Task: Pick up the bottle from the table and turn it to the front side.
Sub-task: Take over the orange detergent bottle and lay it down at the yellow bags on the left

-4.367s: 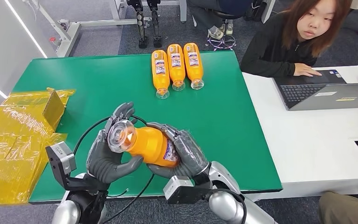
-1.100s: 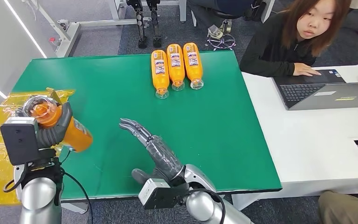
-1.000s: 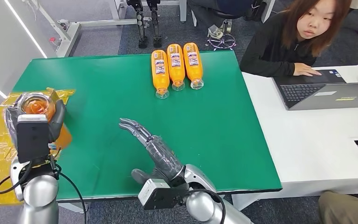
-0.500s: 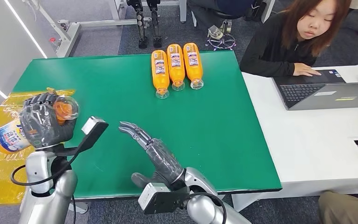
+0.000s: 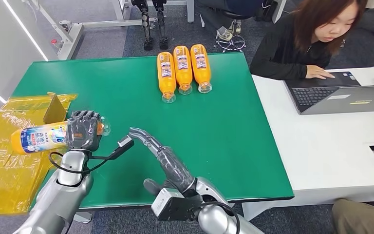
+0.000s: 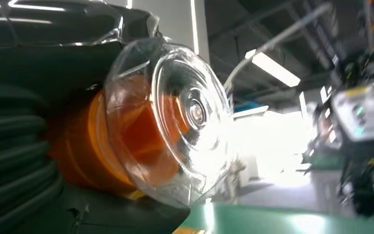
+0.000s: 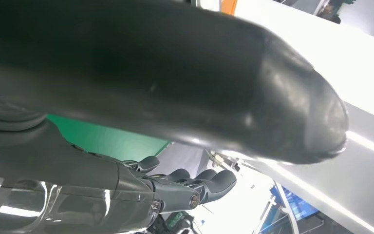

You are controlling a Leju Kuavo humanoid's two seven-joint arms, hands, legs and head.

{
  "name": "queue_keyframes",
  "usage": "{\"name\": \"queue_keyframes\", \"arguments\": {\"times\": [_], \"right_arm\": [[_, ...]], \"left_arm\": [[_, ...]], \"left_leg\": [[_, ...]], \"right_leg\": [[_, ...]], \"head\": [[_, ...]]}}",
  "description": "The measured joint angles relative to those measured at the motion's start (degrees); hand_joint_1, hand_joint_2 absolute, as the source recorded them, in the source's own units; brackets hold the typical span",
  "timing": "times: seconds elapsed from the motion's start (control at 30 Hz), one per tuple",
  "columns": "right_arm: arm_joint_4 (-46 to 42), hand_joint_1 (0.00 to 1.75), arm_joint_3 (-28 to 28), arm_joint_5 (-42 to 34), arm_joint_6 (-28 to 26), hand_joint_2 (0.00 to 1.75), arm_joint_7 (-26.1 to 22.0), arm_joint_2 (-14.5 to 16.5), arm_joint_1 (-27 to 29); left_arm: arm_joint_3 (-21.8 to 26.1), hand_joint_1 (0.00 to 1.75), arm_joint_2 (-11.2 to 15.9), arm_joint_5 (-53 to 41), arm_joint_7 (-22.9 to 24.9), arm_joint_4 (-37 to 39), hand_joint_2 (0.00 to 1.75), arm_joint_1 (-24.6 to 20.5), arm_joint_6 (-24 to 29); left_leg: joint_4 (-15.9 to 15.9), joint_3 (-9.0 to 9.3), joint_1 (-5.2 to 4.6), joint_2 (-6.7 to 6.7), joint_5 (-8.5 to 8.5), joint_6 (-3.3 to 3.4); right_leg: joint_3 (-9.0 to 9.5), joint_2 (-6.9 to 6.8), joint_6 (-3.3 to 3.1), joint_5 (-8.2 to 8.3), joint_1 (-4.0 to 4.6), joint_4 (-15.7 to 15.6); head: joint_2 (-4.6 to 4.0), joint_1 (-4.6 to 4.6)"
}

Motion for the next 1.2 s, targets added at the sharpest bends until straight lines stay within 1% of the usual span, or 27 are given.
{"name": "queue_keyframes", "arguments": {"times": [0.13,0.27,0.4,0.57,0.97,1.1,1.2], "right_arm": [[-0.4,0.0,0.1,-0.1,-0.2,0.0,0.0,-0.8,0.5],[-0.8,0.0,0.1,-0.5,-0.3,0.0,-0.1,-1.4,0.9],[-1.2,0.0,0.1,-0.7,-0.3,0.0,-0.2,-2.0,1.4],[-1.2,0.0,0.1,-0.7,-0.3,0.0,-0.2,-2.4,1.6],[-1.1,0.0,0.2,-0.7,-0.2,0.0,-0.3,-2.5,1.7],[-0.9,0.0,0.2,-0.7,-0.2,0.0,-0.2,-2.5,1.7],[-0.7,0.0,0.2,-0.2,-0.4,0.0,0.0,-2.5,1.7]], "left_arm": [[-2.4,1.75,1.3,-0.2,2.6,4.5,1.75,-1.1,-3.4],[-5.3,1.74,2.6,-0.2,4.8,7.2,1.75,-2.0,-7.3],[-7.1,0.0,3.7,-0.2,5.9,9.0,1.75,-2.7,-10.1],[-7.9,0.0,4.6,-0.2,6.8,10.0,1.75,-2.9,-10.4],[-8.3,0.0,5.5,-0.2,7.5,10.9,1.75,-2.9,-10.0],[-8.3,0.0,5.4,-0.2,7.8,11.0,1.75,-2.9,-8.6],[-8.1,0.0,4.7,0.0,6.9,11.0,1.75,-2.9,-6.6]], "left_leg": [[0.0,-0.07,0.0,0.03,0.0,0.0],[0.0,-0.13,0.0,0.03,0.0,0.0],[0.0,-0.13,0.0,0.03,0.01,0.0],[0.0,-0.14,0.0,0.03,0.01,0.0],[0.0,-0.15,0.0,0.02,0.01,-0.01],[0.0,-0.14,0.0,0.02,0.01,-0.02],[0.0,-0.14,-0.01,0.01,0.02,-0.02]], "right_leg": [[-0.08,0.01,0.0,0.0,0.0,0.0],[-0.13,0.01,-0.01,0.0,0.0,0.0],[-0.14,0.01,-0.02,0.01,0.0,0.0],[-0.15,0.01,-0.02,0.01,0.0,0.0],[-0.16,0.0,-0.02,0.01,0.0,0.1],[-0.16,0.0,-0.02,0.01,0.0,0.1],[-0.16,-0.01,-0.02,0.01,0.0,0.1]], "head": [[0.01,0.0],[0.01,-0.01],[0.0,0.01],[-0.01,0.01],[0.01,0.01],[-0.01,0.01],[0.0,0.0]]}}
